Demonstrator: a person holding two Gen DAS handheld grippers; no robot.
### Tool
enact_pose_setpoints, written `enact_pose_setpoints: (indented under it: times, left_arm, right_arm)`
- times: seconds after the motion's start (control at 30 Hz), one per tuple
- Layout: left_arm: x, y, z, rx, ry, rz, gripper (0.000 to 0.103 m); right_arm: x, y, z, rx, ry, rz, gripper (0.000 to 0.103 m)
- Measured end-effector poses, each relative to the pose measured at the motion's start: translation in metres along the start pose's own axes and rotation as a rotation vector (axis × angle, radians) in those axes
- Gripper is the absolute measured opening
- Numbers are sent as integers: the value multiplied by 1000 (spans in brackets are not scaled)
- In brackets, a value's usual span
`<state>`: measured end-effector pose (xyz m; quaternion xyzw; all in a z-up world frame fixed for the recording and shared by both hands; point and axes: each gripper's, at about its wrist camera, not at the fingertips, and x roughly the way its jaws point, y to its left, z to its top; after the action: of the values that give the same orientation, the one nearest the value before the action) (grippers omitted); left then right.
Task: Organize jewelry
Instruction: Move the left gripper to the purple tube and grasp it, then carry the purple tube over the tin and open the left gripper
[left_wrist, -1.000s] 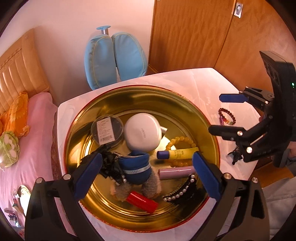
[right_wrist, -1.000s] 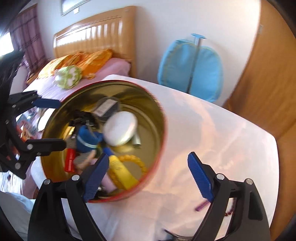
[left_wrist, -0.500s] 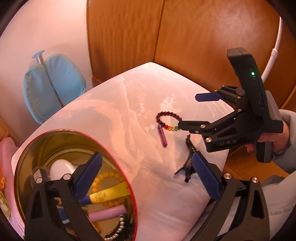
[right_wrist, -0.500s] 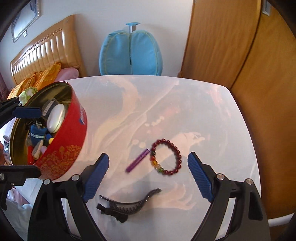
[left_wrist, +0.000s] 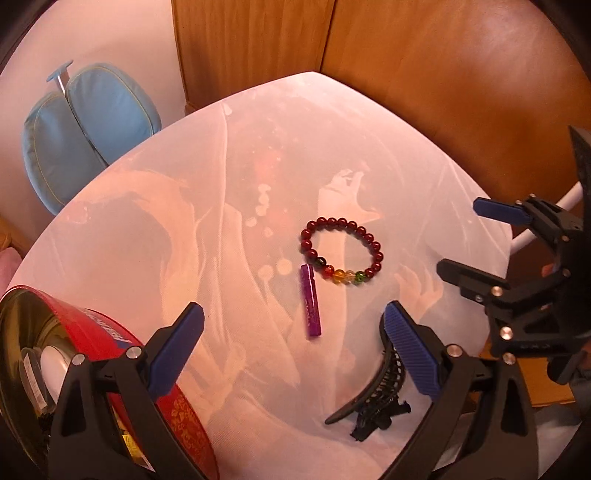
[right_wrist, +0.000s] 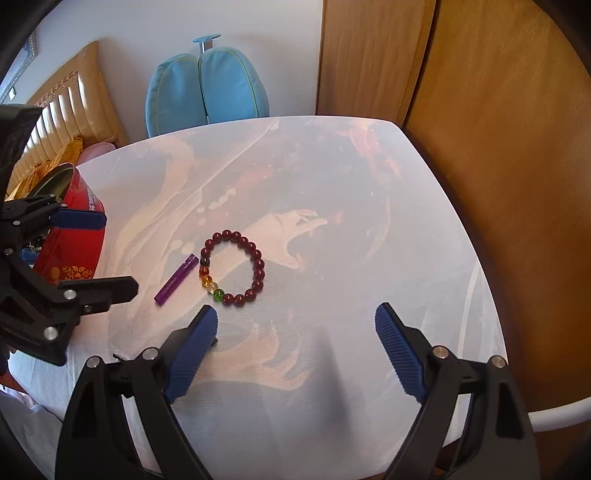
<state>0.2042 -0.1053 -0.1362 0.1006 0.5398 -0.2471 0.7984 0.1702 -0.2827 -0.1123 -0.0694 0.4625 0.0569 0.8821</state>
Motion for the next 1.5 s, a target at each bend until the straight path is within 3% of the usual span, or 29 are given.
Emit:
enact_pose_setpoints:
  times: [0.13,0.37,0.43,0.47,0.5,0.57,0.67,0.8,0.93,1.13,1.33,1.5]
  left_arm:
    - [28,-8,0,21,44,35,95]
    - [45,-10,-3,50,39,106,95]
    - [47,-6,-3,34,40,107,82]
    - [49,-4,-3,27,47,106,63]
    - [51,-3,-3,22,57,103,54]
    - [49,-3,-3,31,51,88,44]
    - [48,-11,-1,85,56,48,9]
    - [41,-19,0,105,44,34,10]
    - [13,-19,5,75,-23,10,10]
    - [-50,7,6,15,-154,54,10]
    - [-109,57,-25,-83,-239,174,10]
    - [-134,101,-82,-220,-220,268,10]
  right_arm:
    - [11,-5,4,-26,2,18,90]
    - [25,-12,3,-45,22,75,92]
    - [26,-17,1,-49,22,77,92]
    - [26,-20,1,-48,24,72,93]
    - [26,-23,1,-45,25,66,93]
    - [24,-30,0,-34,23,64,93]
    - [21,-38,-3,-19,20,57,93]
    - [20,-41,-5,-11,22,55,93]
    - [15,-37,-4,-21,11,58,93]
    - [-11,-9,17,-72,-86,107,93]
    - [-48,57,49,-168,-225,340,97]
    - [-59,141,54,-362,-228,497,97]
